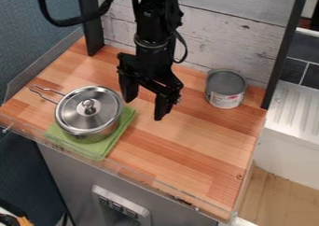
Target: Take off the lid from the silver pot and put it on the lower right side of the table
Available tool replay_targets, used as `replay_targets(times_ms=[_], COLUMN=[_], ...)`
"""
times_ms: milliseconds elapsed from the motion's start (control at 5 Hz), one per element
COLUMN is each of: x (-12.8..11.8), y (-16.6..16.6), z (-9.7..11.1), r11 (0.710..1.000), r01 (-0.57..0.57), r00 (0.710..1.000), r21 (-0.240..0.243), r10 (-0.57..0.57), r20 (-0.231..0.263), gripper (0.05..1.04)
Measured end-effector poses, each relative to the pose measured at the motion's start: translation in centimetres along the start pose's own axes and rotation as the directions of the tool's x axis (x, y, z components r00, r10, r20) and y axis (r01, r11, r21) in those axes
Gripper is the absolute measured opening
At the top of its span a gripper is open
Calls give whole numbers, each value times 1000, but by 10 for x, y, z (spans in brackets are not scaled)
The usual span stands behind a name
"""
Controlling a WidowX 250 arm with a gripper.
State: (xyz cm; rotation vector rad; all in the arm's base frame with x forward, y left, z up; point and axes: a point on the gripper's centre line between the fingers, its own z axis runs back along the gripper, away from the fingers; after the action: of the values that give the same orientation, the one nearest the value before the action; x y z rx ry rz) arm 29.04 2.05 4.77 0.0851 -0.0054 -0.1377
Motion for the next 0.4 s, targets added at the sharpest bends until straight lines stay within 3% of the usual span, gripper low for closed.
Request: replay_targets(times_ms=[200,400], x=[-4,-25], y=[-2,20], z=[-7,4], r11=[1000,998], r01=[3,-51], r00=[1000,999], r21=[-9,-31], r10=[-3,50], r20=[-24,-16], gripper=[1000,1001])
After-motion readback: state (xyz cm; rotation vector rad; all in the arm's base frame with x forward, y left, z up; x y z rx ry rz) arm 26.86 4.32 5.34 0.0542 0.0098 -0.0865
